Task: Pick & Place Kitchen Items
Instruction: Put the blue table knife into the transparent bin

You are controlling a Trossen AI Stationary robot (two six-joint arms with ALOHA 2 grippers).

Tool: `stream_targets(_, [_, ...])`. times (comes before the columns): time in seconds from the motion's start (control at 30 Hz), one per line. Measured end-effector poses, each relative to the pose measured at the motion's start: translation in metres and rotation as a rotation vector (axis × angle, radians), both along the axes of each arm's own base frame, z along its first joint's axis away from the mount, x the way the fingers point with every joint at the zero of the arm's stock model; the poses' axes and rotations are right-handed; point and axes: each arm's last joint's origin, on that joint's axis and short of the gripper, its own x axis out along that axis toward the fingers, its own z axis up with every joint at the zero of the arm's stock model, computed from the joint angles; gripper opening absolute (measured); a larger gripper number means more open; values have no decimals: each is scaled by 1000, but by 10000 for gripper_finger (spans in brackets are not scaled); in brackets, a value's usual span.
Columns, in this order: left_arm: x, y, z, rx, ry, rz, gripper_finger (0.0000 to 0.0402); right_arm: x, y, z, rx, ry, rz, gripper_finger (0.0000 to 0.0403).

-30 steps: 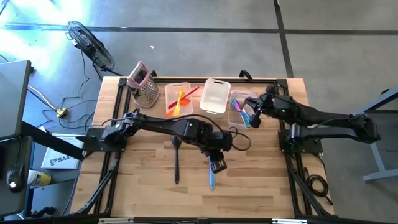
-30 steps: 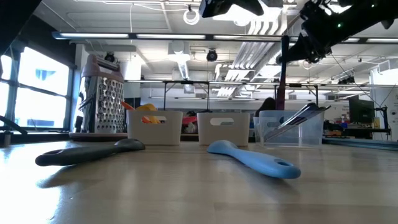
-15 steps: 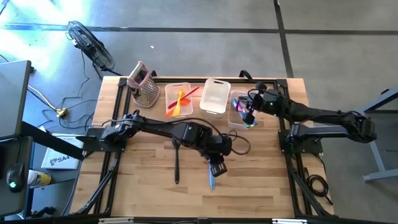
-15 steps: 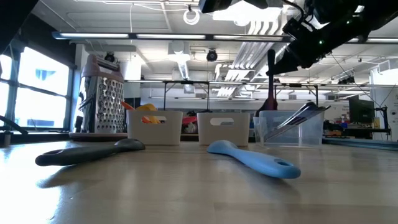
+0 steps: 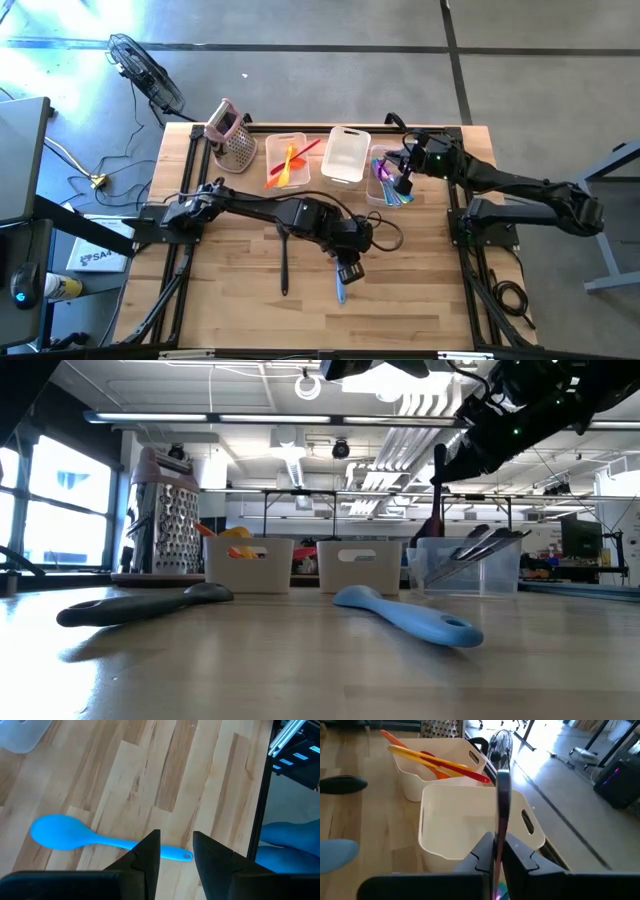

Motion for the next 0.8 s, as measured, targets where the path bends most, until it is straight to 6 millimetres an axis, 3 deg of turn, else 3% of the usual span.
stream_targets(0.43, [0,0,0,1,3,0,112,-7,3,-16,157,115,-2,69])
stream_targets(0.8, [0,0,0,18,0,-27,112,-9,7,-21,305,112,-8,143])
